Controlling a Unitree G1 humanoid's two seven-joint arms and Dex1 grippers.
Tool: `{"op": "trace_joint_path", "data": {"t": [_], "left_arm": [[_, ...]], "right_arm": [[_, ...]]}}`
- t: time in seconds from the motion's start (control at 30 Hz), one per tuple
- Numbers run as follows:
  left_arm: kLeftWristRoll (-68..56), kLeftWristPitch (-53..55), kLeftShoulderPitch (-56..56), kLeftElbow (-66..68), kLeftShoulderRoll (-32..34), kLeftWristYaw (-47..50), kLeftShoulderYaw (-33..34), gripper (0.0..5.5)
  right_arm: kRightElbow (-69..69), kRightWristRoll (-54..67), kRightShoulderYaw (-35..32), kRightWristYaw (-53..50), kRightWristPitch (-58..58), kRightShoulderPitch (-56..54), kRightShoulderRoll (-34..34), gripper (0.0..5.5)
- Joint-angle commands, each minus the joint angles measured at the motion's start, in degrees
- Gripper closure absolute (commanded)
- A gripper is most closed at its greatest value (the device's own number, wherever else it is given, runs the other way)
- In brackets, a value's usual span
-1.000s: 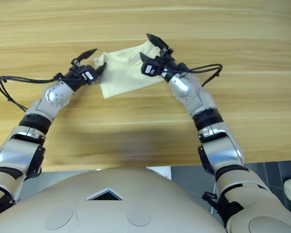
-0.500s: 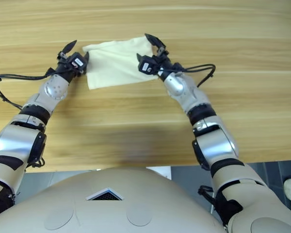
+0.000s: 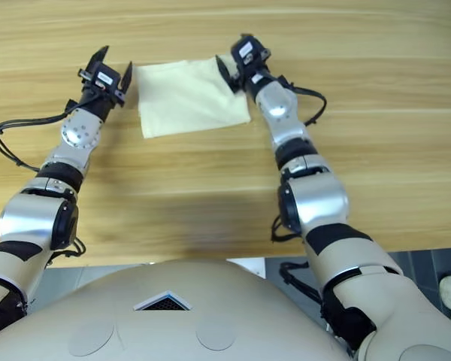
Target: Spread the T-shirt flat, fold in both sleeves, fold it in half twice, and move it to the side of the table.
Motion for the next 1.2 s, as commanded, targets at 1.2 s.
{"op": "trace_joint_path", "data": {"t": [1.2], "left_arm": [[-34.69,-2.76,4.19,-3.11,-8.97,-22.24,28.97,2.90]], "right_arm": [[6.95,8.63,-12.21,-6.35,30.39,-4.42,-0.96,1.92]]}}
